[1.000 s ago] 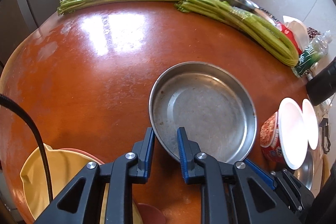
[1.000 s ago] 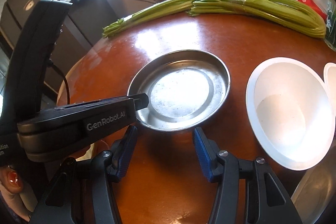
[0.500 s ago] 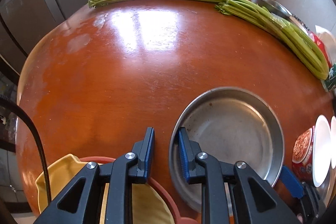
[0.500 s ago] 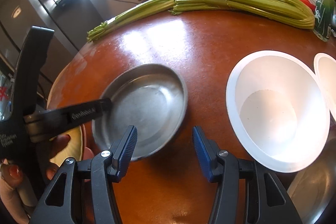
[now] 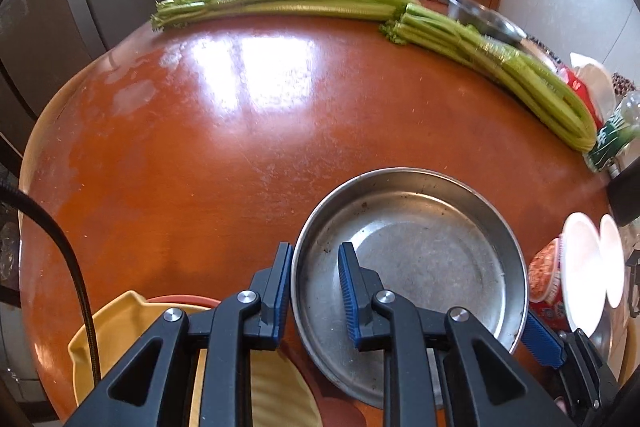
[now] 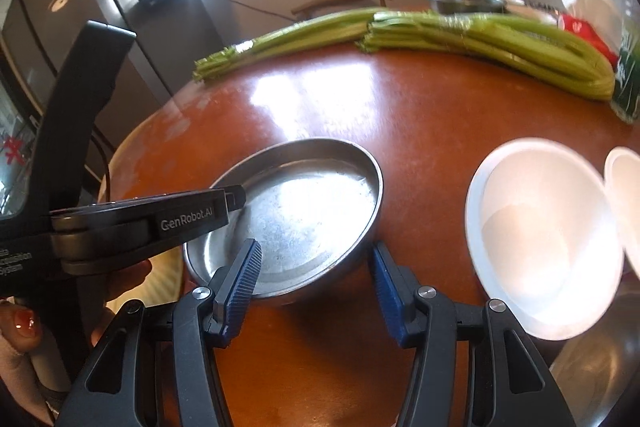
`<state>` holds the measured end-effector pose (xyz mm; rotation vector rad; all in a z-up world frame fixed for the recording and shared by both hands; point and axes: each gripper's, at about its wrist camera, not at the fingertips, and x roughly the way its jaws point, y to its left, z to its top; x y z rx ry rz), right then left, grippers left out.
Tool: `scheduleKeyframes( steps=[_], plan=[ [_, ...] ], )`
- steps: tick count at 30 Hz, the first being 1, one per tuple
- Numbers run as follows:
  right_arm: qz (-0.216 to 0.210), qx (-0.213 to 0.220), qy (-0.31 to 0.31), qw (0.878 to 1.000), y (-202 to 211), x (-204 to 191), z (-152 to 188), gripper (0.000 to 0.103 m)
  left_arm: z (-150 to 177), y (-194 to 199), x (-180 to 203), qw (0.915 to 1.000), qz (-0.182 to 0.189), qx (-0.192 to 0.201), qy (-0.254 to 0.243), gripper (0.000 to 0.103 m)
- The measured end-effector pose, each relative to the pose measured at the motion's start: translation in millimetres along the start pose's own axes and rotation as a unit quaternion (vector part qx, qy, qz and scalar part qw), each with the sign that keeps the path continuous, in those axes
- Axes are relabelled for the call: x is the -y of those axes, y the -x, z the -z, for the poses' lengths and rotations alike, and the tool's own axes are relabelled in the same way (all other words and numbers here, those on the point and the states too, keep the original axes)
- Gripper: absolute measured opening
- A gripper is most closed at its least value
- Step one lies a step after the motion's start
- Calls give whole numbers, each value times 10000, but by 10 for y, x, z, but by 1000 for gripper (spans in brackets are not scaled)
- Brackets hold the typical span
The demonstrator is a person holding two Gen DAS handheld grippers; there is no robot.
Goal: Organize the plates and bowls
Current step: 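Lift the steel pan with the left tool and carry it over the yellow plate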
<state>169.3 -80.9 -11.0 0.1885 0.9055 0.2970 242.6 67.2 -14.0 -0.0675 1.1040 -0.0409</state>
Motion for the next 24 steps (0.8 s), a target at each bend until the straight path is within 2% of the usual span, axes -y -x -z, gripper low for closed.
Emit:
scheduleKeyframes(
  steps=[14, 24],
  plan=[
    [-93, 583, 462, 9972, 435, -256, -54, 58, 98, 491, -52, 9986, 43, 521, 100, 23],
    [-197, 762, 746, 9941, 621, -415, 6, 58, 252, 786, -178, 9967, 1, 774, 241, 24]
  ],
)
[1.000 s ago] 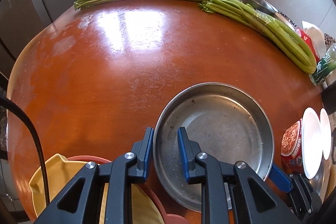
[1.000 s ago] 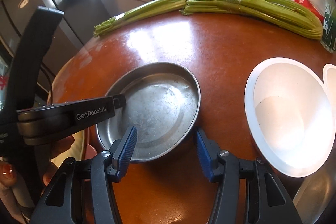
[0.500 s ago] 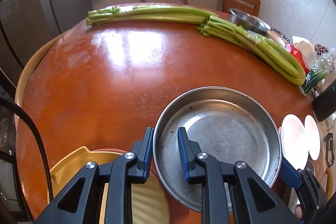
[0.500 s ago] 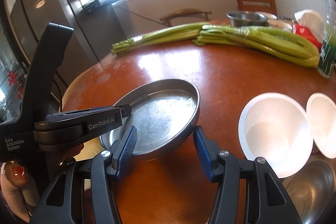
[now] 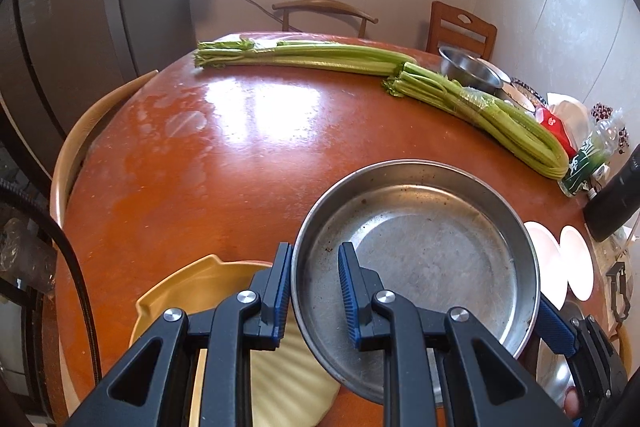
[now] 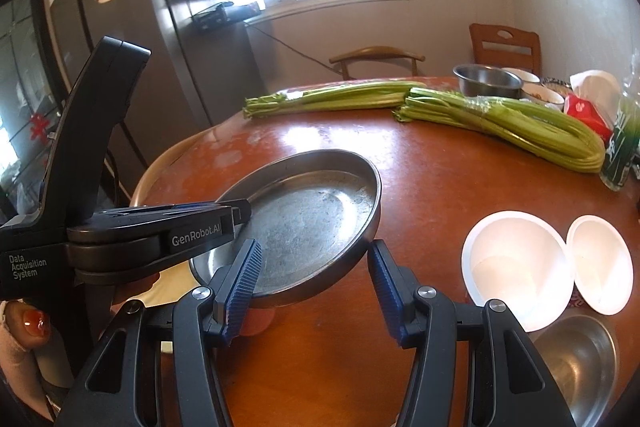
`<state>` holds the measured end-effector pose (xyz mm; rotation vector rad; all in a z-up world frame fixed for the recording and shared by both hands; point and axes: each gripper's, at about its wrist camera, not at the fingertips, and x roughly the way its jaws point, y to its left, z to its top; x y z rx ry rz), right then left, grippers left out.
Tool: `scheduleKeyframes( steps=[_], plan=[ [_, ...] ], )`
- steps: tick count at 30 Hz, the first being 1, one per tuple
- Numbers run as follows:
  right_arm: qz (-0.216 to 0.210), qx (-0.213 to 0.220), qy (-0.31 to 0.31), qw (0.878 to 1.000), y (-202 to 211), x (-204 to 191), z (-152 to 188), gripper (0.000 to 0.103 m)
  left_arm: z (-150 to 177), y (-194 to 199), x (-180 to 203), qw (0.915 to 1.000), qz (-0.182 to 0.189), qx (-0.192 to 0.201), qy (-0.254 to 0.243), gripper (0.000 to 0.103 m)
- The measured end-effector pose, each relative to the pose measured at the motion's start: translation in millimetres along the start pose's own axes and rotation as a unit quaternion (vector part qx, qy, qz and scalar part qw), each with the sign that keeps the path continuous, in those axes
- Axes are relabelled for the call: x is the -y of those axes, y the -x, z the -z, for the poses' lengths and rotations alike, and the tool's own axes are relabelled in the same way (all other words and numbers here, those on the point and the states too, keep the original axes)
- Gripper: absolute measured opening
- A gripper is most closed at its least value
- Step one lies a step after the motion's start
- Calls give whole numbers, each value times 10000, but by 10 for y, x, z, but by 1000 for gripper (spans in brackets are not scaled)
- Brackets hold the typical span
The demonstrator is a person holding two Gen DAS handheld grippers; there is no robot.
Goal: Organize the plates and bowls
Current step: 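Lift the steel pan with the left tool and carry it over the yellow plate, then lower the steel pan onto the yellow plate with the left tool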
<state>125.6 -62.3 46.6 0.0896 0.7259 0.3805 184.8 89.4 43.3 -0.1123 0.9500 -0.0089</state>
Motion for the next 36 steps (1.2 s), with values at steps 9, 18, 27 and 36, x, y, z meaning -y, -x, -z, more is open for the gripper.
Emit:
scheduleKeyframes(
  steps=[9, 18, 27, 36],
  plan=[
    [-234, 104, 307, 9992, 108, -245, 31, 58, 137, 287, -216, 9995, -139, 192, 199, 24],
    [-712, 124, 750, 9946, 149, -537, -38, 58, 266, 572, -581, 9972, -345, 367, 557, 24],
    [-994, -129, 1031, 9896, 20, -719, 79, 58, 466, 565, -807, 9954, -547, 244, 745, 24],
    [-1164, -538, 1097, 9857, -174, -733, 321, 58, 728, 422, -897, 9935, -657, 67, 924, 24]
  ],
)
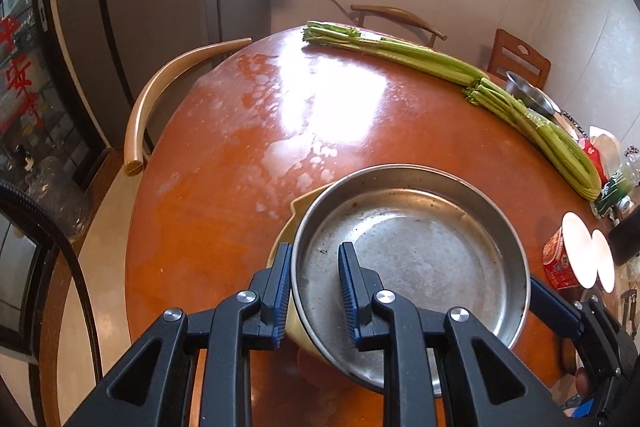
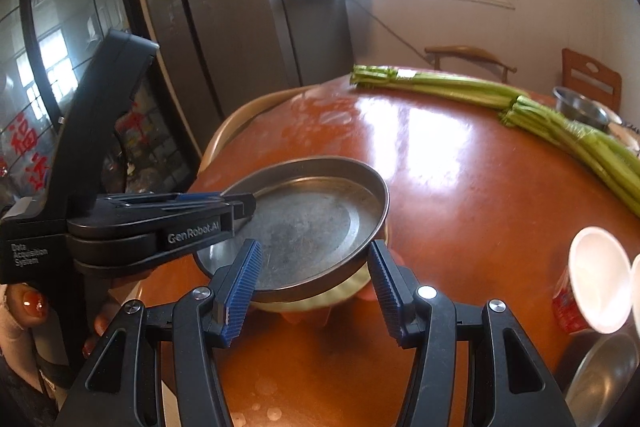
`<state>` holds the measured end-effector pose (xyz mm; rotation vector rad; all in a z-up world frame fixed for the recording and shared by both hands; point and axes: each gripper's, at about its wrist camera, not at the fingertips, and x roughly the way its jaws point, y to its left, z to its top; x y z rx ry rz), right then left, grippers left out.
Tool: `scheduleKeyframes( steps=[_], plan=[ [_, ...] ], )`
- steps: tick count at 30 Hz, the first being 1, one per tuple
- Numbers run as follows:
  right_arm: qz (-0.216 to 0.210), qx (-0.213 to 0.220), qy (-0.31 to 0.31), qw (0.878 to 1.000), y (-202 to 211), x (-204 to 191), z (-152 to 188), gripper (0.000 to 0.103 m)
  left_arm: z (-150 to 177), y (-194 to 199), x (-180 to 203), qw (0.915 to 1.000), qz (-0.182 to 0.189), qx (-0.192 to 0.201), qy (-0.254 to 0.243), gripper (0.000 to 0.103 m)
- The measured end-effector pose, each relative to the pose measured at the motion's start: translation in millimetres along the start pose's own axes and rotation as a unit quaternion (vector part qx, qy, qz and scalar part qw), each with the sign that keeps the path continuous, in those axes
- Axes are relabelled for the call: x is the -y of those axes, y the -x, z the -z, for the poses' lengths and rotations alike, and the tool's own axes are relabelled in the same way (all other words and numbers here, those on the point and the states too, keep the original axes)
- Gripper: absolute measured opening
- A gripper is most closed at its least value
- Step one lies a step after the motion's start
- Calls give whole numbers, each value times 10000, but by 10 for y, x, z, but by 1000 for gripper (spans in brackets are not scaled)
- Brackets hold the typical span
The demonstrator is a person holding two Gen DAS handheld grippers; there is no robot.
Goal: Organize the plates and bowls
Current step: 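Lower the steel pan onto the yellow plate with the left tool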
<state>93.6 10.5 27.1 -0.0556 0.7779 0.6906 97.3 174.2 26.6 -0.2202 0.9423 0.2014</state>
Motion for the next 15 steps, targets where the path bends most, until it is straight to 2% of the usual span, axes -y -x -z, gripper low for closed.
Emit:
scheduleKeyframes(
  steps=[8, 15],
  plan=[
    [-61, -223, 66, 9997, -121, 5, 92, 58, 132, -61, -52, 9997, -238, -5, 85, 24],
    [-49, -235, -5, 9997, -182, 55, 82, 58, 113, -154, -50, 9998, -182, -44, 119, 24]
  ],
)
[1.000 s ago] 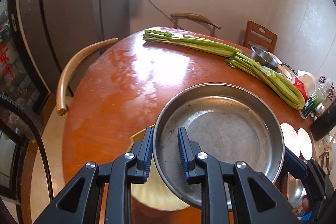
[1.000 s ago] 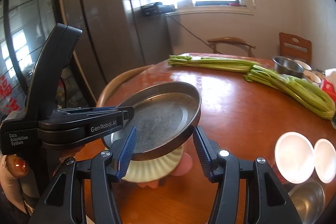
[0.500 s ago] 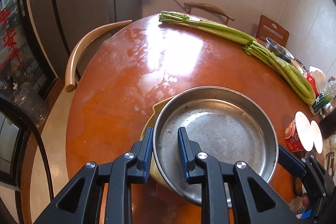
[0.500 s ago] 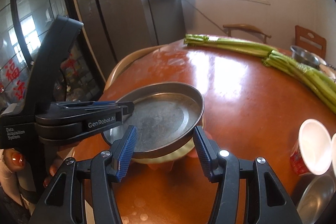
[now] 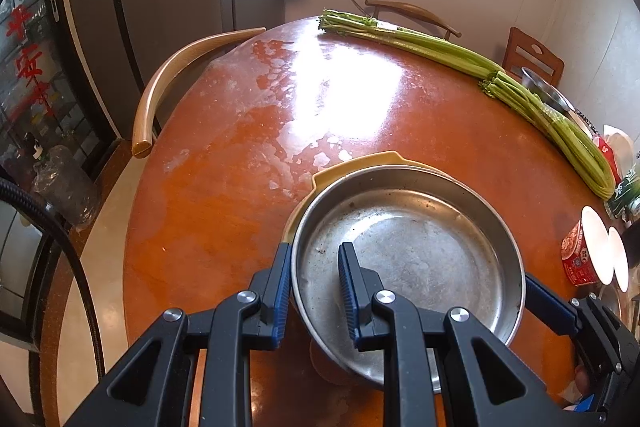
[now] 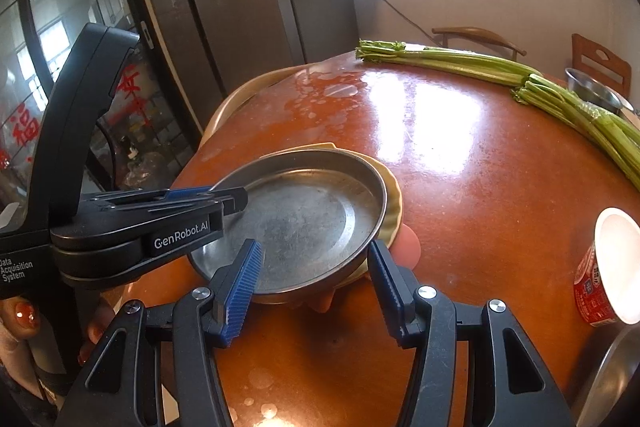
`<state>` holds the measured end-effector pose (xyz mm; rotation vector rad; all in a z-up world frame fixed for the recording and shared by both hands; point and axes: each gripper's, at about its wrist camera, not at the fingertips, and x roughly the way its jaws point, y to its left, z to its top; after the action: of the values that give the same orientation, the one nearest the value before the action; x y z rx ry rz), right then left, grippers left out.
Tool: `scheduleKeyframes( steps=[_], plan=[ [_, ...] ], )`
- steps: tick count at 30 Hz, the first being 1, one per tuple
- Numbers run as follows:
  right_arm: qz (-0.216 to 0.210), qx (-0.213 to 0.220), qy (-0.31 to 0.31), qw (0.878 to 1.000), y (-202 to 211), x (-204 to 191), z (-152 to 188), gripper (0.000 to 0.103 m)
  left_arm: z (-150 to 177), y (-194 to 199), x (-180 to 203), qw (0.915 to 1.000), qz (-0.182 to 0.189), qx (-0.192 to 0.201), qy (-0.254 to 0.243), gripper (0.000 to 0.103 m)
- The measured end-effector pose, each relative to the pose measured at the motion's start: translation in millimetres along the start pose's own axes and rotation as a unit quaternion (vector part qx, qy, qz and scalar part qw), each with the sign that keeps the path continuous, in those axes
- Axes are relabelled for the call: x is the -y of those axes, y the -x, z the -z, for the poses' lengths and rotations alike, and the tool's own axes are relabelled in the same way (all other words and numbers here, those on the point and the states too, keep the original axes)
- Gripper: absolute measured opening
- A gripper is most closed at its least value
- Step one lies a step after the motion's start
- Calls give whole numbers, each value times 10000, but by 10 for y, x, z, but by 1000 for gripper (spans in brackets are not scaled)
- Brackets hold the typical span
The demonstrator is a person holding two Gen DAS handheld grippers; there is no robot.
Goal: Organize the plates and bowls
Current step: 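Lower the steel pan onto the yellow plate with the left tool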
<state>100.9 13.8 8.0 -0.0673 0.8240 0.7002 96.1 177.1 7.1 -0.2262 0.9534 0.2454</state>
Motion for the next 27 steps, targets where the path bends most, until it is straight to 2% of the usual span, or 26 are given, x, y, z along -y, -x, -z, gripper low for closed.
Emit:
scheduleKeyframes(
  steps=[8, 16, 27],
  plan=[
    [44, -18, -66, 10000, -103, 31, -24, 58, -4, -67, -17, 10000, -11, 2, 37, 24],
    [285, 65, -66, 9996, -145, 88, -26, 58, -3, -123, 51, 10000, -57, 11, -32, 23],
    [397, 157, -79, 9991, -150, 148, -26, 58, -21, -110, -76, 9998, 50, 3, 197, 24]
  ],
)
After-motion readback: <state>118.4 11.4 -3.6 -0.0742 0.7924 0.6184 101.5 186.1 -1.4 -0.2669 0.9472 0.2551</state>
